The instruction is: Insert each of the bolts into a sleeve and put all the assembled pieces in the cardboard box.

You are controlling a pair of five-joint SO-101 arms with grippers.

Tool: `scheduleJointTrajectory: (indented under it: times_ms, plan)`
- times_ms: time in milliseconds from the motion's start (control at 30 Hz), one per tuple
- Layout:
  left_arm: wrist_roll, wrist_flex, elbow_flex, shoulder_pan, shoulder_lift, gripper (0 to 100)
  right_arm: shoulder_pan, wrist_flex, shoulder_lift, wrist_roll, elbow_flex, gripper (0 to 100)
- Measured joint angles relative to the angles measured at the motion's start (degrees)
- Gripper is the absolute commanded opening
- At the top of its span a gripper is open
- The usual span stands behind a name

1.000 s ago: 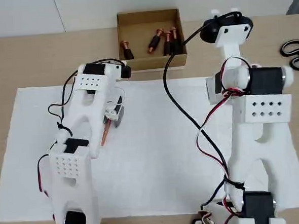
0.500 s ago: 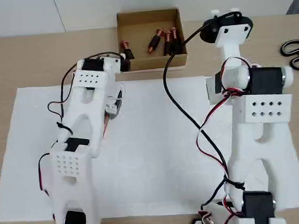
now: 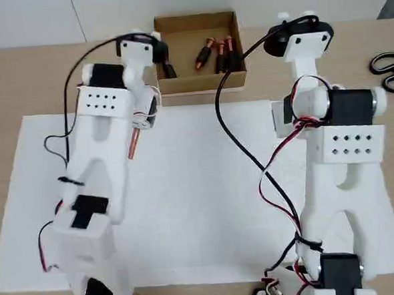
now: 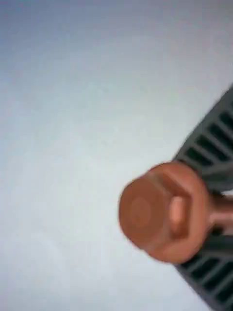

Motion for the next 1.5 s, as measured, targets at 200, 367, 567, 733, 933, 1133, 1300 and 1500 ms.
scheduleJointTrajectory:
  times_ms: [200,367,567,733,933,1133,1300,1500]
  plan:
    - [0.0,0.2,7.3,0.3,-18.2,0,-1.2,0.0,-12.0,0.0,0.0,0.4]
    - [0.2,0.3,15.1,0.9,-29.0,0,-5.5,0.0,-22.5,0.0,4.8,0.4]
    - [6.2,0.3,19.2,0.9,-38.2,0,-6.9,-1.4,-34.8,0.0,18.5,0.4]
    - [9.1,0.3,19.7,3.1,-42.8,0,-7.1,-11.0,-43.3,0.0,33.8,0.4]
    - [13.6,0.3,19.7,4.6,-43.3,0,-7.3,-28.5,-53.5,-0.2,52.0,0.4]
    - [17.6,-2.5,19.7,4.7,-43.3,0,-13.5,-43.3,-67.1,-8.8,69.2,0.5]
    - [17.9,-7.3,25.8,6.7,-43.6,0,-21.3,-52.6,-78.3,-10.1,84.6,0.4]
    - [20.4,-14.6,33.7,13.9,-43.7,0,-28.5,-55.0,-85.6,-10.3,95.2,0.4]
